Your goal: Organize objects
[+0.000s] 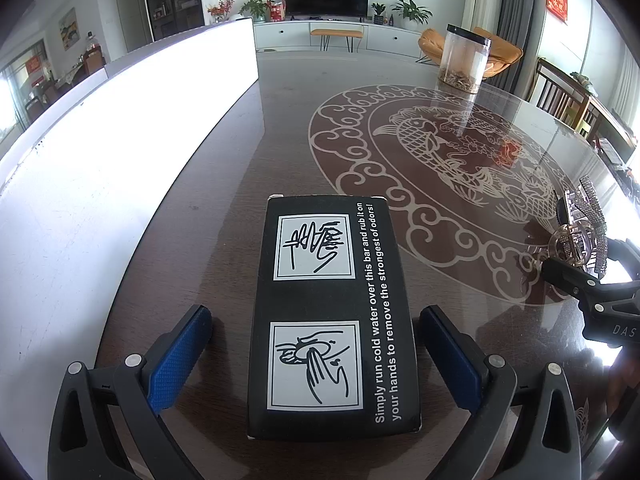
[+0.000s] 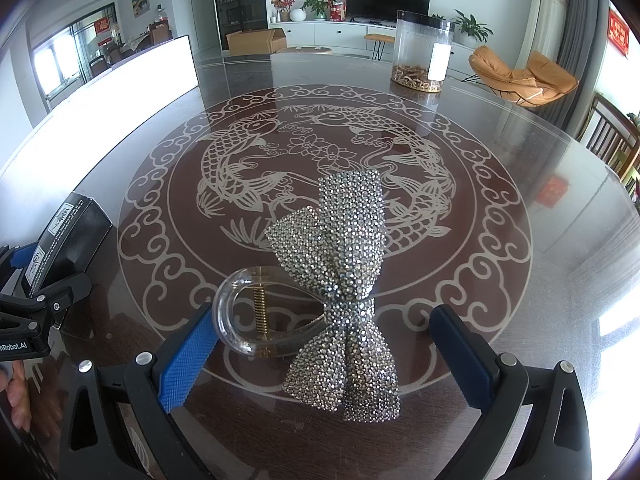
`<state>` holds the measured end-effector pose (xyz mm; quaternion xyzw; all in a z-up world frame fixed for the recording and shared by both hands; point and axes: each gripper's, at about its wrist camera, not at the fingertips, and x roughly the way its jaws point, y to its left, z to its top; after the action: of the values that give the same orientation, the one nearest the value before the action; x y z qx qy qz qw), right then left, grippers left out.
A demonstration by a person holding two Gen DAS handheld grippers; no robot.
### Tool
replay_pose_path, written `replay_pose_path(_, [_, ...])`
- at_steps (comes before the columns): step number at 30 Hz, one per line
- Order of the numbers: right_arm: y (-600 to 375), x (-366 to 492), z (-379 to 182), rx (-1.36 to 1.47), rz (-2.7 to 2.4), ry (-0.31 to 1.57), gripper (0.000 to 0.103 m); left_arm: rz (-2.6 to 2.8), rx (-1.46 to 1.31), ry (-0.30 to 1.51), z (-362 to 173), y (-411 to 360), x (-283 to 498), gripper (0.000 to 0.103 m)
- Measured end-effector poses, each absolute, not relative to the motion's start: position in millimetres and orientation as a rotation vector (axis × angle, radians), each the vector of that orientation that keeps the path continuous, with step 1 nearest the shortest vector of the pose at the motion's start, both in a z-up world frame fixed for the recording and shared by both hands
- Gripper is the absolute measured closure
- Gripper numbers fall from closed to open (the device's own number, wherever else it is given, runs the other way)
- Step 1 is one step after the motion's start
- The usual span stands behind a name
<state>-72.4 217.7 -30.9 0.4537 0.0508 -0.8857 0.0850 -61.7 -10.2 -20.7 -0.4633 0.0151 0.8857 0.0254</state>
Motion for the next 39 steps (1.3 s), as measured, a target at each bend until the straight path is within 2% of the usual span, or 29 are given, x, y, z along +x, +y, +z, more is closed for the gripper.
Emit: replay_pose_path(39, [217.4,-72.8,-31.2,1.353,-2.641,0.151,0.0,2.738,-1.432,0.043,-20.6,-11.2,-62.8,0.0])
